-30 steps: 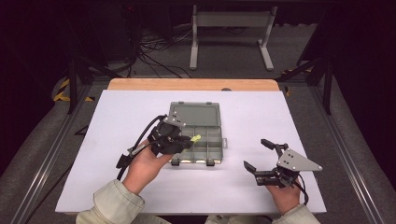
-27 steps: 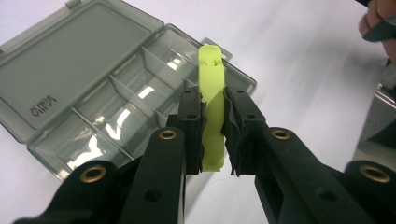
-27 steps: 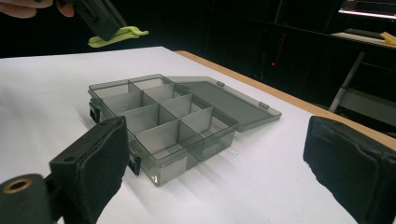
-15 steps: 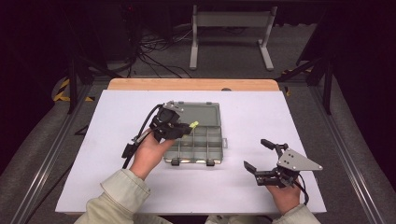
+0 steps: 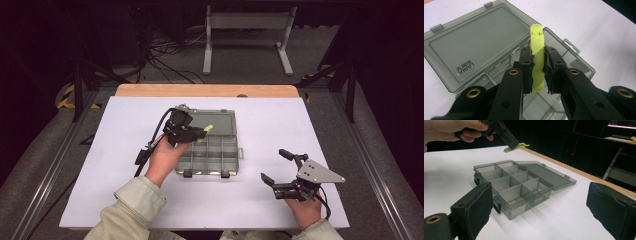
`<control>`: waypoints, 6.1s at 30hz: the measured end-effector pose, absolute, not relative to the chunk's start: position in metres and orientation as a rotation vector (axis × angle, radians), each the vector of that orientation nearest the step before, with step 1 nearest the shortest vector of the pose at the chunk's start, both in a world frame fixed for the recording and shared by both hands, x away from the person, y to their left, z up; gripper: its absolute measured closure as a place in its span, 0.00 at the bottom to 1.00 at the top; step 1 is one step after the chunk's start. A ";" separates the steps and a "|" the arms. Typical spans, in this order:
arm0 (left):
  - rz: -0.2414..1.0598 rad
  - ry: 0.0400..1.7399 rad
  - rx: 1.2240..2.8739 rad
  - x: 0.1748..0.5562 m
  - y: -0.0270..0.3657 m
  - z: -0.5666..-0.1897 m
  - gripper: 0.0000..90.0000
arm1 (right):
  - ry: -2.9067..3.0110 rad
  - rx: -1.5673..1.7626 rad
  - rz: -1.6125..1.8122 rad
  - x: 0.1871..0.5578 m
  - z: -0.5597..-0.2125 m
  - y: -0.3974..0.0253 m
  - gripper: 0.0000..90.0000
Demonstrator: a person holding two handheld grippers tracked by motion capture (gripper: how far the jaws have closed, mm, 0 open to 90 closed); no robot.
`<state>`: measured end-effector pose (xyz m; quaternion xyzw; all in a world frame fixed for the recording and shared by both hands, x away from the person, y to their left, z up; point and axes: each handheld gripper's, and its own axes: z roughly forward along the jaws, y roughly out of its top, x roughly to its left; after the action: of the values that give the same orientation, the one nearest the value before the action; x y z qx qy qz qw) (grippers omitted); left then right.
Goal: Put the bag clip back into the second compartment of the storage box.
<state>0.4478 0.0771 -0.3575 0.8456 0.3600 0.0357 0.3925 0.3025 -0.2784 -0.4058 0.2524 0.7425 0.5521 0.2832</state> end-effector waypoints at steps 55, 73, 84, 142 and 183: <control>0.026 1.055 2.270 0.464 0.070 -0.397 0.86 | 2.000 0.668 1.492 0.303 -0.406 -0.279 0.09; 0.027 1.067 2.290 0.466 0.071 -0.400 0.85 | 2.000 0.667 1.492 0.302 -0.406 -0.279 0.09; 0.037 1.048 2.297 0.464 0.072 -0.397 0.76 | 2.003 0.671 1.493 0.303 -0.406 -0.279 0.09; 0.384 0.572 1.883 0.328 0.195 -0.362 0.01 | 1.979 0.677 1.502 0.300 -0.406 -0.279 0.06; 0.477 0.590 1.661 0.304 0.245 -0.461 0.01 | 1.917 0.665 1.588 0.291 -0.414 -0.287 0.00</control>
<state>0.3044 0.2447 -0.4611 0.7198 0.2558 0.2069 0.6112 0.2911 -0.2870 -0.4136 0.2478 0.7146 0.5918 0.2789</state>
